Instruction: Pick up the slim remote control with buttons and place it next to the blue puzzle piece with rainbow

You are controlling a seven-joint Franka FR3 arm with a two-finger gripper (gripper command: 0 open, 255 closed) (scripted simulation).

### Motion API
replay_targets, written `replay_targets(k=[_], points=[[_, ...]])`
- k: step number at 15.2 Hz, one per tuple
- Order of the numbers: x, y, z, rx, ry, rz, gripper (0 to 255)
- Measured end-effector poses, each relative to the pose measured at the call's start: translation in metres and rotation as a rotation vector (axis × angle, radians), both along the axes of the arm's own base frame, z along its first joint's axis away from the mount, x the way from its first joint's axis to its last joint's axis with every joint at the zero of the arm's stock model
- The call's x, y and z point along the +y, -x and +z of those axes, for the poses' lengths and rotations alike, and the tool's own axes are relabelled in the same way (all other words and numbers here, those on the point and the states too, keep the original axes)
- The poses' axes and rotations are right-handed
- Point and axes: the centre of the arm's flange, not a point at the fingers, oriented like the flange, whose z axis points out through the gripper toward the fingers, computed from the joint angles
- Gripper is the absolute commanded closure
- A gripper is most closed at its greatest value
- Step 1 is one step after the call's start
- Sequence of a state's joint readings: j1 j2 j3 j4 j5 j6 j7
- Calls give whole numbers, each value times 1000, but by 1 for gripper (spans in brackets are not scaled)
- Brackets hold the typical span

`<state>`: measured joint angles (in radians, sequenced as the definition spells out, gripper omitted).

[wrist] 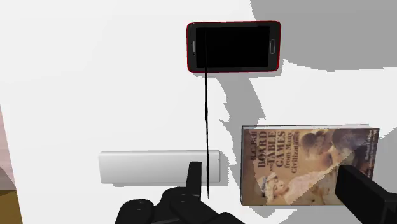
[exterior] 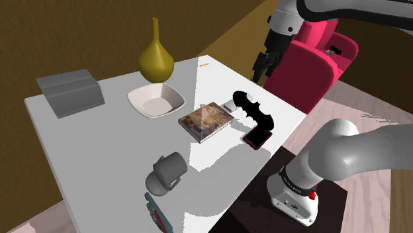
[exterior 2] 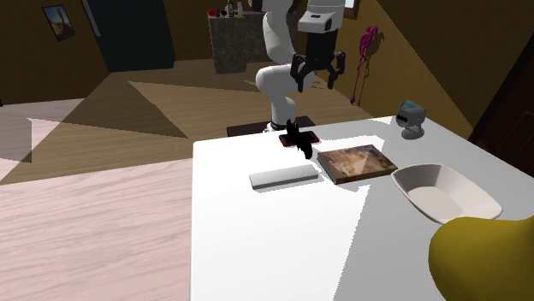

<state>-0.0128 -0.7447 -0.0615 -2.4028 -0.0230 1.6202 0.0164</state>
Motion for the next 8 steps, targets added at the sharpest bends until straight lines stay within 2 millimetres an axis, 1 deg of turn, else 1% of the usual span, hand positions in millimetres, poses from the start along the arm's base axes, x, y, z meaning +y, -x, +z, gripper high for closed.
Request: replay_targets(k=[1, 2, 3, 5, 8], points=[[0, 0, 0, 0, 0, 0, 0], [-1, -3, -5, 0, 2, -31, 0], [-2, -10, -10, 0, 4, -81, 0], [-9, -25, -27, 0, 10, -207, 0], [-21, -43, -60, -1, 20, -412, 0]])
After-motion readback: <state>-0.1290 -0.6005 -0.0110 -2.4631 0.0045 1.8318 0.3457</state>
